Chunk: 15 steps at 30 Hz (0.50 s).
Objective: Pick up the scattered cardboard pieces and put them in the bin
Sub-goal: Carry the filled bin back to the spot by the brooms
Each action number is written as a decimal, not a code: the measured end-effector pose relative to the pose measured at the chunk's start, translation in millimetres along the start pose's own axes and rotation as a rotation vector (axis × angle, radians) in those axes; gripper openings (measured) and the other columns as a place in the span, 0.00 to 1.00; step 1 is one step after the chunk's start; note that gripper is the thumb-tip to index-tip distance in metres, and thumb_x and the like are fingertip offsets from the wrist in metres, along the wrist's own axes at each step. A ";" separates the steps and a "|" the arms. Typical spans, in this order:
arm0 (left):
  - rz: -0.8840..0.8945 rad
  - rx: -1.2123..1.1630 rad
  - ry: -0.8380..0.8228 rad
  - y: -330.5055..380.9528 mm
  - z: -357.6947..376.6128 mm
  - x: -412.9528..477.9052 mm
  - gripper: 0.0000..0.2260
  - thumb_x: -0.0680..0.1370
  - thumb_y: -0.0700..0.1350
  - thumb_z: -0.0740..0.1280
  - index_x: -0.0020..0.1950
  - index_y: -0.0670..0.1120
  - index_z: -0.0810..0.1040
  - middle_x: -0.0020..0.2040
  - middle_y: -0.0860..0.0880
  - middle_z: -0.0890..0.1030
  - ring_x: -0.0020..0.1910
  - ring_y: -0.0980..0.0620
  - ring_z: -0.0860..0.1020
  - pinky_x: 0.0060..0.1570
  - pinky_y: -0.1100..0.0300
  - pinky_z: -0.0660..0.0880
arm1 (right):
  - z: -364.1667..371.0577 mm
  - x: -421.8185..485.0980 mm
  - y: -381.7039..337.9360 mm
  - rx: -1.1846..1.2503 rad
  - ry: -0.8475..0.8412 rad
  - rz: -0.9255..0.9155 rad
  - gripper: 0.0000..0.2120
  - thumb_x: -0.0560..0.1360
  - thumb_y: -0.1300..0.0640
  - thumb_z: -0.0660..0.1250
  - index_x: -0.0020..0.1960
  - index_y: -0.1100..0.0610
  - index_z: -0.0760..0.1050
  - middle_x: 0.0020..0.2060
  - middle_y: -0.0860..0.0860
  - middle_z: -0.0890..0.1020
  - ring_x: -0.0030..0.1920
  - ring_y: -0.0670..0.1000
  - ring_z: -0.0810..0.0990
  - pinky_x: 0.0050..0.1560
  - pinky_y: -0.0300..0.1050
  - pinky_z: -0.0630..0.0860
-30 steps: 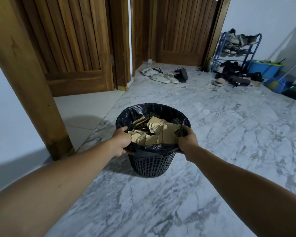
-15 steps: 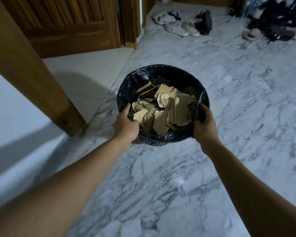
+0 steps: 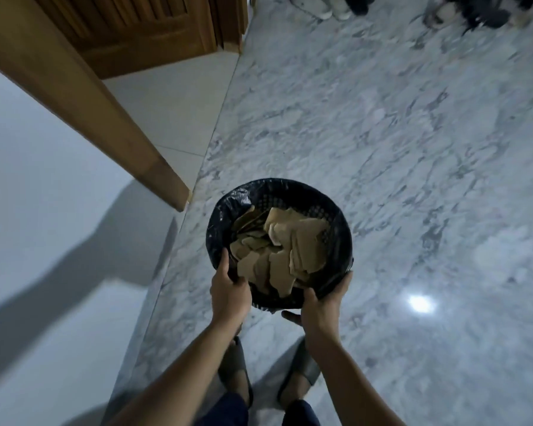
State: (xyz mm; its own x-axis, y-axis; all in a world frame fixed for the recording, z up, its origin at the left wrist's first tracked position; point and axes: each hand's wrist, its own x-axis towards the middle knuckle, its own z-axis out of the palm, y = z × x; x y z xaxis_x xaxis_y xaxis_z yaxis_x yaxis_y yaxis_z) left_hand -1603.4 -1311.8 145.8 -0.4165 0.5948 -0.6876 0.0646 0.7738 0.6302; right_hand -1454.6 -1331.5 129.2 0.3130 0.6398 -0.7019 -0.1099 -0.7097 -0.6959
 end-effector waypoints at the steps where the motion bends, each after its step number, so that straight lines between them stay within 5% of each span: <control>1: 0.000 0.022 -0.016 6.8 -13.9 -23.3 0.32 0.80 0.35 0.60 0.80 0.54 0.56 0.40 0.45 0.81 0.21 0.56 0.66 0.19 0.63 0.62 | -5.2 -26.3 -10.2 -0.027 0.013 0.012 0.45 0.78 0.62 0.61 0.72 0.23 0.37 0.73 0.43 0.65 0.60 0.60 0.79 0.47 0.65 0.82; 5: 0.013 0.042 -0.044 41.7 -65.6 -96.3 0.33 0.79 0.37 0.62 0.80 0.55 0.55 0.64 0.41 0.78 0.28 0.51 0.76 0.25 0.58 0.71 | -21.3 -113.8 -61.8 -0.091 0.022 -0.043 0.46 0.75 0.60 0.60 0.69 0.20 0.37 0.76 0.48 0.63 0.64 0.61 0.76 0.51 0.69 0.79; 9: 0.049 -0.021 -0.042 72.1 -100.4 -146.9 0.33 0.78 0.42 0.66 0.79 0.56 0.56 0.70 0.44 0.74 0.38 0.54 0.80 0.41 0.47 0.83 | -27.4 -176.0 -106.7 -0.056 0.023 -0.136 0.44 0.77 0.62 0.60 0.72 0.25 0.38 0.72 0.47 0.67 0.55 0.58 0.78 0.50 0.73 0.78; 15: 0.213 0.076 -0.082 135.1 -119.9 -165.9 0.31 0.78 0.41 0.65 0.79 0.58 0.58 0.69 0.44 0.75 0.30 0.55 0.77 0.22 0.63 0.73 | -32.4 -203.4 -148.1 0.024 0.106 -0.189 0.42 0.78 0.61 0.58 0.71 0.24 0.39 0.74 0.48 0.65 0.64 0.62 0.75 0.55 0.70 0.77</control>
State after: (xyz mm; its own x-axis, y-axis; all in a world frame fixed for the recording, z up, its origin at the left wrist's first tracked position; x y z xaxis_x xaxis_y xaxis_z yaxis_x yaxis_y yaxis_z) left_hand -1634.3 -1332.0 388.2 -0.3112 0.7597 -0.5710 0.2125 0.6412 0.7373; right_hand -1471.5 -1366.1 379.9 0.4277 0.7254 -0.5393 -0.0616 -0.5719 -0.8180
